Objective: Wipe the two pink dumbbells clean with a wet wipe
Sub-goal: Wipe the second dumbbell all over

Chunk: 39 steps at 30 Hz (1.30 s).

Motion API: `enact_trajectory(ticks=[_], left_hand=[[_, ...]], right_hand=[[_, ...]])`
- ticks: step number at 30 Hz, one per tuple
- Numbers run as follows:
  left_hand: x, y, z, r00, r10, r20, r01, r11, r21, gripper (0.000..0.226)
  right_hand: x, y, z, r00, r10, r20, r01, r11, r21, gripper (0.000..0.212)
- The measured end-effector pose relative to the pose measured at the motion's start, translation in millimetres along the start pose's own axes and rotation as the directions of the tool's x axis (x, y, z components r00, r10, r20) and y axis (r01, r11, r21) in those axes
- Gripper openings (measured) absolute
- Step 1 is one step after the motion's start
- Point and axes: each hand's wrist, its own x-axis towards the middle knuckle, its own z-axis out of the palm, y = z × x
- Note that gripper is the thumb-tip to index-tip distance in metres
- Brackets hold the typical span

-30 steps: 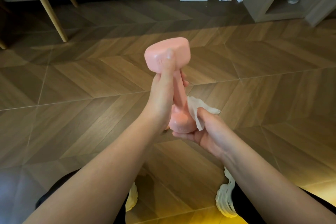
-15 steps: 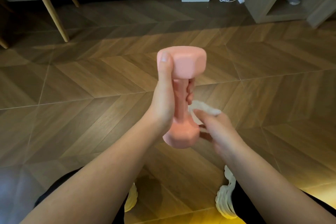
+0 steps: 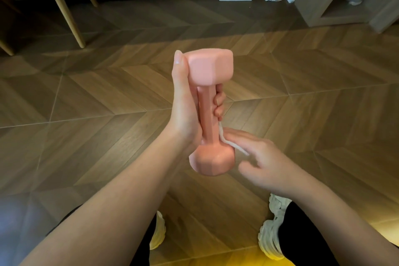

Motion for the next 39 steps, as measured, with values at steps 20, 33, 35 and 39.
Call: enact_trajectory(ticks=[20, 33, 35, 39], left_hand=[[2.7, 7.0, -7.9, 0.988, -0.146, 0.054, 0.15, 0.984, -0.092, 0.087], [0.5, 5.6, -8.8, 0.957, -0.194, 0.215, 0.23, 0.96, -0.157, 0.093], [1.6, 8.2, -9.4, 0.967, -0.176, 0.183, 0.21, 0.961, -0.183, 0.092], [3.2, 9.9, -14.9, 0.987, -0.124, 0.107, 0.145, 0.965, -0.218, 0.089]], right_hand=[[4.2, 12.4, 10.0, 0.984, -0.047, -0.17, -0.008, 0.951, -0.309, 0.042], [-0.7, 0.8, 15.2, 0.995, 0.049, -0.086, -0.053, 0.997, -0.048, 0.048], [-1.2, 0.5, 13.8, 0.985, 0.031, -0.172, -0.058, 0.987, -0.152, 0.053], [3.3, -0.3, 7.9, 0.981, 0.022, -0.194, -0.056, 0.983, -0.173, 0.051]])
